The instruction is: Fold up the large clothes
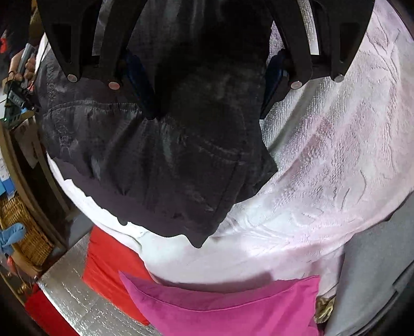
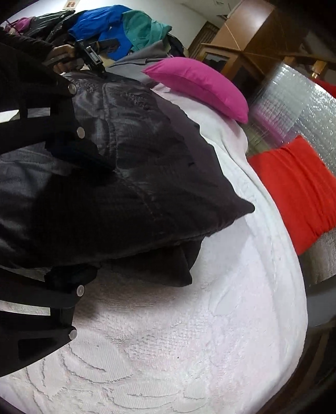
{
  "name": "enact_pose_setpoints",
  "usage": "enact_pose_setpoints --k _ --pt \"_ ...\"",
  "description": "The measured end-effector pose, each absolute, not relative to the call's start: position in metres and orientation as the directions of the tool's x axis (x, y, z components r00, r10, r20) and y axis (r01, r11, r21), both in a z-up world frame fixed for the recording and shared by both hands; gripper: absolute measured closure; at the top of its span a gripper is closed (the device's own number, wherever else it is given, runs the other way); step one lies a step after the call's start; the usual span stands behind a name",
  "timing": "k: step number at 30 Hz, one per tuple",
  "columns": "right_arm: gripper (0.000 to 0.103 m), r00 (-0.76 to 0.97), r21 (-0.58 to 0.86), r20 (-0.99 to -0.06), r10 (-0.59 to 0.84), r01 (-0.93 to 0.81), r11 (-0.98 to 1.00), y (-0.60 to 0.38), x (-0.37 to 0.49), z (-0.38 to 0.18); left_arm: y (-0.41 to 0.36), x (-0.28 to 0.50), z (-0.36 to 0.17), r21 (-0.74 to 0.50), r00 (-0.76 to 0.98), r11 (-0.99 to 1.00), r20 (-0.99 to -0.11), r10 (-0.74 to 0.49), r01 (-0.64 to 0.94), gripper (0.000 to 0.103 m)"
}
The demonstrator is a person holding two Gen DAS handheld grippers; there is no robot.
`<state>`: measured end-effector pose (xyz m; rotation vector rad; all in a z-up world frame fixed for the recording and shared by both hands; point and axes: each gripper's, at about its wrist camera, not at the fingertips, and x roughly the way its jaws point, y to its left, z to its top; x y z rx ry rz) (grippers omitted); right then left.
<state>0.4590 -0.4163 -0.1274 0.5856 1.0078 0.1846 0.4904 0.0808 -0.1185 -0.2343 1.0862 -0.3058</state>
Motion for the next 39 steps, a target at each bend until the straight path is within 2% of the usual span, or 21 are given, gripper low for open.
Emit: enact_pose_setpoints --k 5,18,22,24,27,29,30,32,33,34,35,36,39 --pt "0.032 0.529 0.527 -0.749 0.399 0.111 0.843 -0.414 0.458 -0.127 0.063 0.494 -0.12 -0.284 0.44 0.948 -0.839 -0.32 0.146 0.026" --pt "0.034 0.515 0.509 -0.762 0.393 0.1 0.855 -0.412 0.462 -0.125 0.068 0.496 -0.117 -0.291 0.435 0.943 -0.837 -0.333 0.161 0.026" --pt "0.042 0.518 0.507 -0.755 0.402 0.072 0.859 -0.411 0.46 -0.119 0.073 0.497 -0.111 -0.335 0.442 0.925 -0.812 -0.38 0.179 0.026" --pt "0.042 0.514 0.511 -0.754 0.408 0.07 0.857 -0.411 0.461 -0.122 0.071 0.5 -0.119 -0.324 0.415 0.928 -0.83 -0.373 0.186 0.026" --pt "0.042 0.514 0.525 -0.75 0.416 0.08 0.847 -0.412 0.463 -0.127 0.076 0.505 -0.124 -0.369 0.402 0.914 -0.82 -0.406 0.171 0.025" --pt "0.041 0.514 0.522 -0.751 0.414 0.077 0.85 -0.411 0.465 -0.128 0.072 0.506 -0.123 -0.34 0.405 0.923 -0.829 -0.386 0.183 0.027" --pt "0.041 0.512 0.517 -0.754 0.412 0.076 0.852 -0.41 0.466 -0.128 0.069 0.506 -0.122 -0.319 0.407 0.928 -0.835 -0.371 0.193 0.029" --pt "0.047 0.505 0.504 -0.764 0.402 0.077 0.86 -0.407 0.467 -0.126 0.064 0.508 -0.122 -0.301 0.403 0.931 -0.841 -0.361 0.206 0.047" --pt "0.058 0.501 0.496 -0.768 0.399 0.07 0.866 -0.404 0.468 -0.124 0.061 0.509 -0.121 -0.3 0.401 0.931 -0.842 -0.361 0.208 0.052" --pt "0.068 0.498 0.477 -0.776 0.388 0.06 0.877 -0.399 0.468 -0.119 0.058 0.509 -0.12 -0.288 0.4 0.934 -0.846 -0.352 0.212 0.062" --pt "0.072 0.495 0.458 -0.784 0.375 0.053 0.887 -0.395 0.468 -0.115 0.054 0.51 -0.118 -0.273 0.4 0.938 -0.852 -0.339 0.214 0.07" --pt "0.077 0.495 0.435 -0.792 0.357 0.048 0.899 -0.391 0.468 -0.109 0.049 0.509 -0.115 -0.255 0.4 0.942 -0.857 -0.325 0.217 0.073" --pt "0.08 0.52 0.423 -0.779 0.35 0.024 0.906 -0.386 0.463 -0.085 0.043 0.504 -0.099 -0.225 0.435 0.948 -0.848 -0.305 0.226 0.081"
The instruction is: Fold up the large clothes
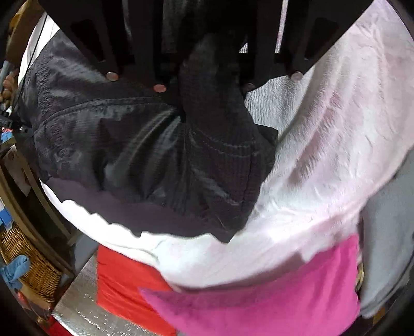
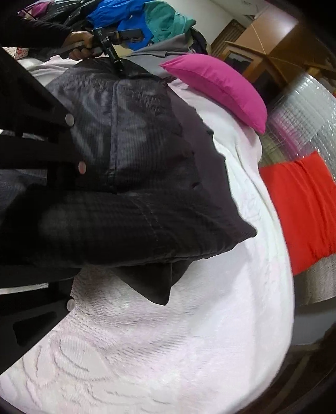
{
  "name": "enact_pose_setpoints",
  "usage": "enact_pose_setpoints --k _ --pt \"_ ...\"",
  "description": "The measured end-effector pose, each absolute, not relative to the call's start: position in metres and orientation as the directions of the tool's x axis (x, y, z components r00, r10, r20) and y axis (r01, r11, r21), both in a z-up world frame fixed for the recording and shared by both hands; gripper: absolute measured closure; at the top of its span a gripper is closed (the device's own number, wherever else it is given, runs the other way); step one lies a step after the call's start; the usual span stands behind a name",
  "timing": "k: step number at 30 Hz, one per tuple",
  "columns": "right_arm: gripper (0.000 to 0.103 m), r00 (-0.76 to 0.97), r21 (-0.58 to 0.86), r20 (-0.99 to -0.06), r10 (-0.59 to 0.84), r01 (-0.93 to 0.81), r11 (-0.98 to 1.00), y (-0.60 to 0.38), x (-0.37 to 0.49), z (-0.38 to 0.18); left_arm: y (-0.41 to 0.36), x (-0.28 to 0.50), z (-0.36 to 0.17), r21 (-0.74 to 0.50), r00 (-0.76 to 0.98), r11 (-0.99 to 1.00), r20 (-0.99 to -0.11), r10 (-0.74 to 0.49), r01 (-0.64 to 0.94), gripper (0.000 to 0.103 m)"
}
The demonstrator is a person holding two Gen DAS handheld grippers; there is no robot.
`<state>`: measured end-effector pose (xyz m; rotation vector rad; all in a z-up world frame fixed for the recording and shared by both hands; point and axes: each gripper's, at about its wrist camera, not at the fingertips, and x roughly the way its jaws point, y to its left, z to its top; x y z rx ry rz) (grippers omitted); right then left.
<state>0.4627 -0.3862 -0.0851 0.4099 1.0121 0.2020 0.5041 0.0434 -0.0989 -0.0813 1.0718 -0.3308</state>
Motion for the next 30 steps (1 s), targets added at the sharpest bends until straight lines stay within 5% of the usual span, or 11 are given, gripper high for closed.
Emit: enact_pose_setpoints --k 3,5,6,8,10,11,12,14,16,30 --pt "0.08 0.535 0.425 -0.766 0.357 0.004 0.905 -0.387 0.455 -0.073 0.049 0.497 -0.09 -0.239 0.456 0.943 -0.83 -0.321 0.231 0.079" --pt "0.078 0.491 0.411 -0.803 0.337 0.047 0.911 -0.388 0.459 -0.091 0.049 0.501 -0.104 -0.216 0.42 0.952 -0.859 -0.291 0.219 0.066" --pt "0.072 0.48 0.421 -0.808 0.341 0.067 0.904 -0.389 0.462 -0.1 0.049 0.502 -0.112 -0.211 0.406 0.954 -0.869 -0.283 0.214 0.061" --pt "0.06 0.498 0.495 -0.775 0.389 0.096 0.864 -0.398 0.462 -0.112 0.053 0.504 -0.117 -0.224 0.412 0.957 -0.867 -0.281 0.182 0.033" --pt "0.034 0.512 0.589 -0.725 0.461 0.113 0.8 -0.409 0.461 -0.122 0.061 0.506 -0.123 -0.264 0.394 0.953 -0.868 -0.303 0.15 0.026" --pt "0.034 0.51 0.61 -0.714 0.48 0.117 0.784 -0.411 0.461 -0.126 0.065 0.507 -0.126 -0.294 0.383 0.945 -0.864 -0.328 0.146 0.026" --pt "0.039 0.507 0.603 -0.72 0.474 0.117 0.789 -0.41 0.462 -0.128 0.067 0.507 -0.127 -0.306 0.382 0.939 -0.858 -0.342 0.154 0.028" --pt "0.062 0.49 0.592 -0.73 0.476 0.105 0.799 -0.405 0.464 -0.125 0.061 0.506 -0.124 -0.324 0.378 0.928 -0.848 -0.37 0.181 0.067" --pt "0.077 0.483 0.549 -0.752 0.448 0.082 0.832 -0.395 0.466 -0.111 0.055 0.505 -0.113 -0.295 0.386 0.938 -0.856 -0.344 0.182 0.079" --pt "0.084 0.675 0.289 -0.675 0.298 -0.129 0.949 -0.343 0.427 0.124 0.042 0.46 0.082 -0.184 0.655 0.949 -0.689 -0.31 0.255 0.085"
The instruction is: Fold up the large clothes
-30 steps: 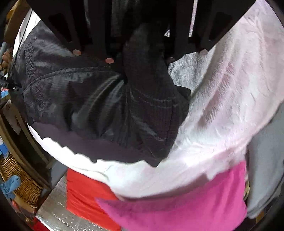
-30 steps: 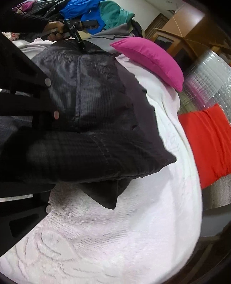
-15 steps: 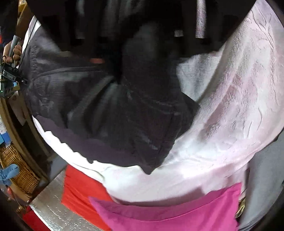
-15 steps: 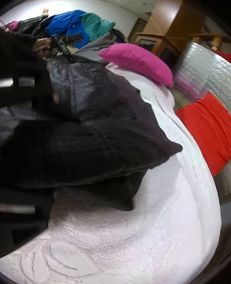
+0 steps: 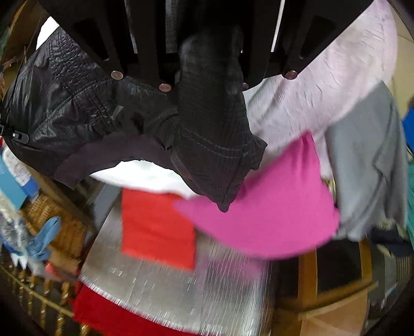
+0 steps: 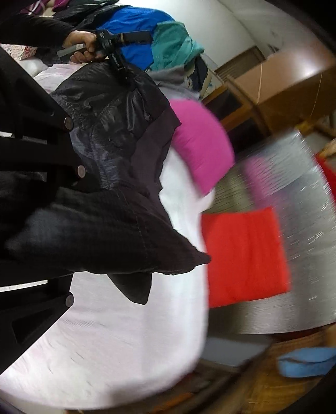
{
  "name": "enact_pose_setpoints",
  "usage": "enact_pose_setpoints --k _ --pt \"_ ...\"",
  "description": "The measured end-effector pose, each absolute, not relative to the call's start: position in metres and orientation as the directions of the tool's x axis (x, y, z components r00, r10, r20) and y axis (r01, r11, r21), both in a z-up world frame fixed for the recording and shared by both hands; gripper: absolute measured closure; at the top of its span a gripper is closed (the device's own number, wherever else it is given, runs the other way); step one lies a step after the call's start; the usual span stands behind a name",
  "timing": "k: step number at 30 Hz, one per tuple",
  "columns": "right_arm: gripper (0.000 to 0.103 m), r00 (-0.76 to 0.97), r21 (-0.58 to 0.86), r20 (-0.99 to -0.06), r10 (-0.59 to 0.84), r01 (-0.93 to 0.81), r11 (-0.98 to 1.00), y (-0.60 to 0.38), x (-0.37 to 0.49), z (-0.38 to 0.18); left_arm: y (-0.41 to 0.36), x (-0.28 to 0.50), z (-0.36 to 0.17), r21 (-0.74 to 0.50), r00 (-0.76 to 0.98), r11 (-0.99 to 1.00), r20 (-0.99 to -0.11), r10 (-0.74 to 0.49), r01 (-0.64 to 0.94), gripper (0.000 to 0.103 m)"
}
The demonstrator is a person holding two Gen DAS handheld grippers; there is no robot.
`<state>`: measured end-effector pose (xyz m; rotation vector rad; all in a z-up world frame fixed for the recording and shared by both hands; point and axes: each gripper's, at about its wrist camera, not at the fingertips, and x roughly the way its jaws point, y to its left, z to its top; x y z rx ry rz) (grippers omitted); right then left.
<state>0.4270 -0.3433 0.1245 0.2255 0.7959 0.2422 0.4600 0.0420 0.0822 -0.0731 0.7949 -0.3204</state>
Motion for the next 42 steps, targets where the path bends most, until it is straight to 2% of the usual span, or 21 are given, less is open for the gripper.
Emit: enact_pose_setpoints --k 4,8,11,16,18,21,23,24,25,27,30,31,32,36,39,42 --pt "0.084 0.728 0.291 -0.625 0.284 -0.12 0.949 -0.362 0.379 0.144 0.044 0.428 0.104 -0.182 0.706 0.941 -0.624 -0.335 0.285 0.085" --pt "0.084 0.73 0.328 -0.62 0.288 -0.093 0.94 -0.382 0.337 0.104 0.039 0.397 0.082 -0.196 0.719 0.933 -0.597 -0.357 0.301 0.085" --pt "0.083 0.695 0.37 -0.654 0.299 -0.051 0.928 -0.394 0.322 0.043 0.025 0.38 0.029 -0.186 0.69 0.937 -0.636 -0.345 0.297 0.085" --pt "0.083 0.563 0.419 -0.773 0.293 0.107 0.901 -0.416 0.311 -0.09 0.021 0.378 -0.104 -0.203 0.53 0.963 -0.805 -0.266 0.175 0.084" --pt "0.082 0.574 0.496 -0.743 0.343 0.129 0.859 -0.428 0.303 -0.112 0.03 0.377 -0.122 -0.258 0.523 0.953 -0.797 -0.302 0.158 0.082" --pt "0.081 0.574 0.48 -0.747 0.336 0.115 0.87 -0.429 0.303 -0.107 0.027 0.378 -0.113 -0.24 0.515 0.956 -0.805 -0.292 0.168 0.082" --pt "0.077 0.562 0.445 -0.766 0.312 0.114 0.888 -0.426 0.304 -0.102 0.026 0.384 -0.106 -0.218 0.492 0.958 -0.823 -0.282 0.185 0.079" --pt "0.069 0.556 0.434 -0.775 0.301 0.121 0.893 -0.424 0.305 -0.101 0.029 0.386 -0.103 -0.218 0.489 0.958 -0.825 -0.284 0.188 0.077" --pt "0.049 0.544 0.416 -0.79 0.283 0.136 0.899 -0.424 0.304 -0.102 0.032 0.385 -0.102 -0.22 0.485 0.958 -0.827 -0.284 0.187 0.07" --pt "0.027 0.532 0.377 -0.81 0.245 0.153 0.913 -0.431 0.297 -0.104 0.043 0.382 -0.1 -0.25 0.474 0.951 -0.825 -0.308 0.182 0.067" --pt "0.027 0.554 0.398 -0.794 0.251 0.162 0.903 -0.455 0.277 -0.096 0.067 0.361 -0.085 -0.31 0.484 0.925 -0.789 -0.378 0.218 0.066" --pt "0.027 0.571 0.4 -0.784 0.243 0.166 0.902 -0.462 0.272 -0.089 0.074 0.356 -0.081 -0.316 0.497 0.921 -0.776 -0.388 0.226 0.062" --pt "0.027 0.59 0.395 -0.773 0.232 0.162 0.904 -0.467 0.271 -0.081 0.077 0.352 -0.077 -0.312 0.513 0.923 -0.768 -0.384 0.225 0.057" --pt "0.027 0.648 0.376 -0.732 0.213 0.123 0.919 -0.463 0.29 -0.051 0.073 0.373 -0.063 -0.299 0.559 0.926 -0.739 -0.377 0.23 0.056" --pt "0.027 0.618 0.344 -0.757 0.214 0.098 0.934 -0.453 0.328 -0.053 0.065 0.398 -0.061 -0.317 0.55 0.922 -0.74 -0.387 0.222 0.053" --pt "0.027 0.571 0.311 -0.799 0.191 0.121 0.943 -0.448 0.363 -0.072 0.05 0.421 -0.076 -0.281 0.509 0.934 -0.784 -0.356 0.221 0.051"
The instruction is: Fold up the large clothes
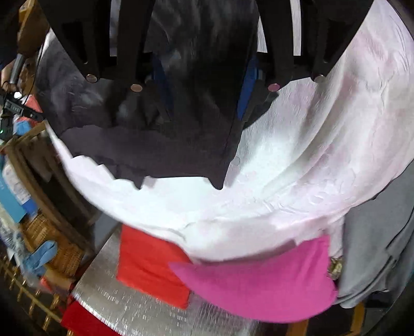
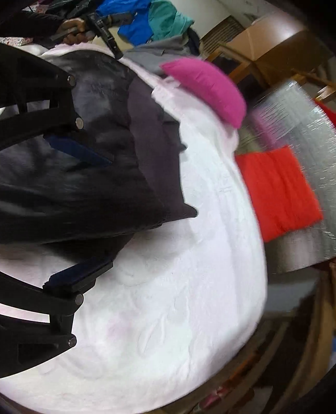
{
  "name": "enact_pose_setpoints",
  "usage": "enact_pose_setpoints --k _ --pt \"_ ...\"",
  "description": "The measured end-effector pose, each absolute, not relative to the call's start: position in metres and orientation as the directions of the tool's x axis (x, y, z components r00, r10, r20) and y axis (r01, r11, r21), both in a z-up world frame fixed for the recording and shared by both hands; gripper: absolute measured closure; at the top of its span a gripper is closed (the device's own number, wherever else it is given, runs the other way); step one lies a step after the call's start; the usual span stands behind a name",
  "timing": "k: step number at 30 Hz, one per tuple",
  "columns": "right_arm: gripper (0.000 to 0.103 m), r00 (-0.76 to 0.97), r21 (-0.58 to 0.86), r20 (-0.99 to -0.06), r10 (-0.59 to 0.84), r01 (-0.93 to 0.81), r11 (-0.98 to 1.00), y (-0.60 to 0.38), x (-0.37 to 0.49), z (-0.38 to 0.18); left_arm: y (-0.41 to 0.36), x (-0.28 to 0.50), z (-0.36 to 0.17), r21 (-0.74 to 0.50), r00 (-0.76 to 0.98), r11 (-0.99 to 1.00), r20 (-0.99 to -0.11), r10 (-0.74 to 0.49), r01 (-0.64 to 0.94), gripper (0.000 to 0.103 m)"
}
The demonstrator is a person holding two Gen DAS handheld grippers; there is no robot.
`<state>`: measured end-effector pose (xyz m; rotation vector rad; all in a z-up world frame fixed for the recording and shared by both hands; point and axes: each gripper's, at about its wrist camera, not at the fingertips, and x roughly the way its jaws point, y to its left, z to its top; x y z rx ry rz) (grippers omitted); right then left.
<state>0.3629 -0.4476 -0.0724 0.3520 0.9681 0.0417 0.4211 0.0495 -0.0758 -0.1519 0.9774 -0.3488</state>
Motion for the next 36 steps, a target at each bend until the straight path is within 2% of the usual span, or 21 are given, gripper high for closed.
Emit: enact_pose_setpoints --k 2,3,4,6,7,10,14,16,17,21,22,24,25,26,28,29,36 --pt "0.028 0.552 0.321 -0.809 0.2 0.131 0.938 -0.445 0.379 -0.084 0.036 0.439 -0.09 -0.253 0.466 0.94 -0.82 -0.333 0.227 0.051" --pt "0.043 0.543 0.335 -0.811 0.218 0.124 0.934 -0.444 0.384 -0.088 0.031 0.444 -0.093 -0.235 0.462 0.945 -0.828 -0.317 0.227 0.057" --pt "0.085 0.52 0.338 -0.82 0.239 0.102 0.936 -0.44 0.388 -0.092 0.027 0.448 -0.096 -0.189 0.462 0.954 -0.842 -0.279 0.231 0.092" --pt "0.094 0.51 0.258 -0.839 0.191 0.063 0.964 -0.425 0.391 -0.087 0.024 0.449 -0.094 -0.177 0.465 0.954 -0.842 -0.274 0.242 0.093" --pt "0.095 0.528 0.223 -0.833 0.165 0.048 0.974 -0.421 0.39 -0.079 0.024 0.447 -0.088 -0.159 0.493 0.955 -0.828 -0.266 0.249 0.094" --pt "0.095 0.612 0.165 -0.785 0.097 0.055 0.985 -0.422 0.374 -0.055 0.026 0.444 -0.079 -0.144 0.543 0.958 -0.798 -0.26 0.248 0.094" --pt "0.095 0.533 0.155 -0.844 0.063 0.129 0.979 -0.434 0.381 -0.101 0.015 0.46 -0.116 -0.083 0.473 0.967 -0.86 -0.191 0.239 0.092" --pt "0.093 0.539 0.171 -0.84 0.056 0.165 0.971 -0.433 0.38 -0.108 0.018 0.459 -0.11 -0.11 0.488 0.972 -0.85 -0.2 0.208 0.091" --pt "0.091 0.544 0.178 -0.837 0.054 0.178 0.968 -0.433 0.378 -0.107 0.021 0.457 -0.104 -0.118 0.496 0.973 -0.844 -0.204 0.199 0.087" --pt "0.07 0.592 0.167 -0.806 0.008 0.215 0.962 -0.434 0.353 -0.078 0.033 0.432 -0.068 -0.112 0.558 0.978 -0.807 -0.193 0.177 0.079" --pt "0.067 0.617 0.145 -0.787 -0.021 0.219 0.965 -0.43 0.342 -0.067 0.037 0.42 -0.057 -0.108 0.584 0.98 -0.79 -0.188 0.169 0.075" --pt "0.066 0.658 0.093 -0.75 -0.068 0.207 0.974 -0.414 0.321 -0.048 0.038 0.399 -0.043 -0.099 0.627 0.983 -0.759 -0.176 0.156 0.06" --pt "0.066 0.677 0.082 -0.733 -0.07 0.189 0.978 -0.404 0.311 -0.042 0.036 0.383 -0.036 -0.088 0.65 0.985 -0.742 -0.166 0.152 0.048" --pt "0.065 0.7 0.073 -0.711 -0.065 0.166 0.983 -0.389 0.296 -0.036 0.033 0.37 -0.033 -0.079 0.666 0.985 -0.729 -0.162 0.153 0.043" --pt "0.046 0.724 0.054 -0.687 -0.062 0.136 0.989 -0.366 0.276 -0.036 0.022 0.34 -0.031 -0.067 0.694 0.984 -0.702 -0.162 0.163 0.042" --pt "0.043 0.729 0.046 -0.682 -0.064 0.13 0.99 -0.357 0.264 -0.04 0.019 0.33 -0.033 -0.057 0.694 0.984 -0.701 -0.161 0.17 0.041" --pt "0.043 0.646 0.0 -0.758 -0.092 0.141 0.99 -0.341 0.241 -0.093 -0.006 0.292 -0.083 -0.037 0.614 0.985 -0.777 -0.136 0.171 0.041"
